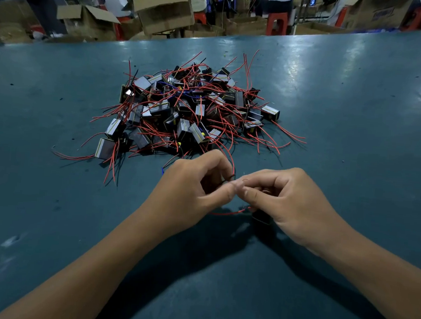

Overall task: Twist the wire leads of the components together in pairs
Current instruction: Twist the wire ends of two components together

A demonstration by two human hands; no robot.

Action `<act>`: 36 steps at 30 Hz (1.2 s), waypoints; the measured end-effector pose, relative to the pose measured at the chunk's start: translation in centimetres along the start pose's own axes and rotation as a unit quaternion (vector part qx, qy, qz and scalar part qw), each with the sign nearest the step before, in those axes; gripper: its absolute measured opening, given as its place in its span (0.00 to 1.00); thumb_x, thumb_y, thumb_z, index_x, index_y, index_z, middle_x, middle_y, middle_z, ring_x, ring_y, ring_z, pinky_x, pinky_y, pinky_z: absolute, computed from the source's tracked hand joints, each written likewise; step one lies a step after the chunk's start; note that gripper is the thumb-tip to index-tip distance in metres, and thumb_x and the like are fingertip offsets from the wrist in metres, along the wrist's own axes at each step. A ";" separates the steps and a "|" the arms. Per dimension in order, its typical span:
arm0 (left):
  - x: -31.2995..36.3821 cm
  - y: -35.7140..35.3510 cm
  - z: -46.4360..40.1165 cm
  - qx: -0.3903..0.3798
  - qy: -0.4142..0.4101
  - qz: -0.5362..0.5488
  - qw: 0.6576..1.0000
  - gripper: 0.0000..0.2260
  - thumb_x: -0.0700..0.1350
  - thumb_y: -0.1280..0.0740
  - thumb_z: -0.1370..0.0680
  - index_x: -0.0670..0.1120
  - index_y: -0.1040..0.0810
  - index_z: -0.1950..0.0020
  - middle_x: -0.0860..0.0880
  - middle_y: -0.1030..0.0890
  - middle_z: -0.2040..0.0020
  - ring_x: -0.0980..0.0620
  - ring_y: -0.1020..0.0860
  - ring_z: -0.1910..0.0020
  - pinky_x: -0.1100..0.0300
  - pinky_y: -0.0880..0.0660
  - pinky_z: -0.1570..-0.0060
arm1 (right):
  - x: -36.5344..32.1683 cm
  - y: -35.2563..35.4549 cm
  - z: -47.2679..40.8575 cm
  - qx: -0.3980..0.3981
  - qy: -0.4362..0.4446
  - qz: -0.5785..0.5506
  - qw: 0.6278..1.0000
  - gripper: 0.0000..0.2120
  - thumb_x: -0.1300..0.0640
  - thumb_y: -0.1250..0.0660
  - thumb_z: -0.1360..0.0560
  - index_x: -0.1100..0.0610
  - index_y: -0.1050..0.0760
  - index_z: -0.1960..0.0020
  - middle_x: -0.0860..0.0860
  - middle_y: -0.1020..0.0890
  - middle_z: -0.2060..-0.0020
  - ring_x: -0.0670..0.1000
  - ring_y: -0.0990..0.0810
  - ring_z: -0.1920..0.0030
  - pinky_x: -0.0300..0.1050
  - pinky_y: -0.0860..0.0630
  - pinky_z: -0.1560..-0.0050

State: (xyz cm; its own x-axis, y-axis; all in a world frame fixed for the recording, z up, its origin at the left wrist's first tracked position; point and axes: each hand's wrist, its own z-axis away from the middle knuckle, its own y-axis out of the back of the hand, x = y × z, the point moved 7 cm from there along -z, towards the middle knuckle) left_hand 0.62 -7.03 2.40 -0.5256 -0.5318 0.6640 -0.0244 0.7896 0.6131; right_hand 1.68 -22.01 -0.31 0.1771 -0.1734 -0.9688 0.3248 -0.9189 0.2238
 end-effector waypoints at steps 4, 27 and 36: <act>0.5 -0.5 0.0 -0.003 -0.029 -0.045 0.999 0.05 0.52 0.29 0.24 0.53 0.20 0.53 0.52 0.23 0.69 0.51 0.25 0.69 0.51 0.27 0.67 | -0.4 0.1 0.0 0.009 0.041 0.122 0.992 0.06 0.56 0.27 0.26 0.47 0.15 0.61 0.42 0.15 0.57 0.40 0.17 0.58 0.32 0.25 0.57; -0.3 -0.1 0.0 -0.006 -0.012 0.025 1.000 0.05 0.49 0.30 0.22 0.47 0.20 0.54 0.52 0.21 0.67 0.53 0.24 0.69 0.63 0.29 0.66 | 0.7 1.0 -0.1 0.061 -0.039 -0.091 0.993 0.06 0.65 0.33 0.22 0.56 0.26 0.54 0.52 0.17 0.68 0.47 0.25 0.71 0.37 0.28 0.70; -0.4 -0.4 0.0 -0.008 -0.035 -0.030 0.999 0.07 0.47 0.29 0.22 0.45 0.15 0.55 0.51 0.18 0.66 0.48 0.22 0.68 0.50 0.27 0.68 | 0.1 0.6 0.1 0.037 -0.008 -0.109 0.993 0.02 0.62 0.30 0.27 0.56 0.21 0.57 0.51 0.19 0.66 0.46 0.26 0.67 0.35 0.30 0.67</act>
State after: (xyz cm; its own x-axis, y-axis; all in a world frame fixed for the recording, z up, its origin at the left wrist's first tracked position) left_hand 0.82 -7.12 1.95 -0.5820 -0.5553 0.5940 -0.0453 0.7515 0.6582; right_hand 1.82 -22.58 -0.33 0.0952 0.0270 -0.9951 0.2850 -0.9585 0.0012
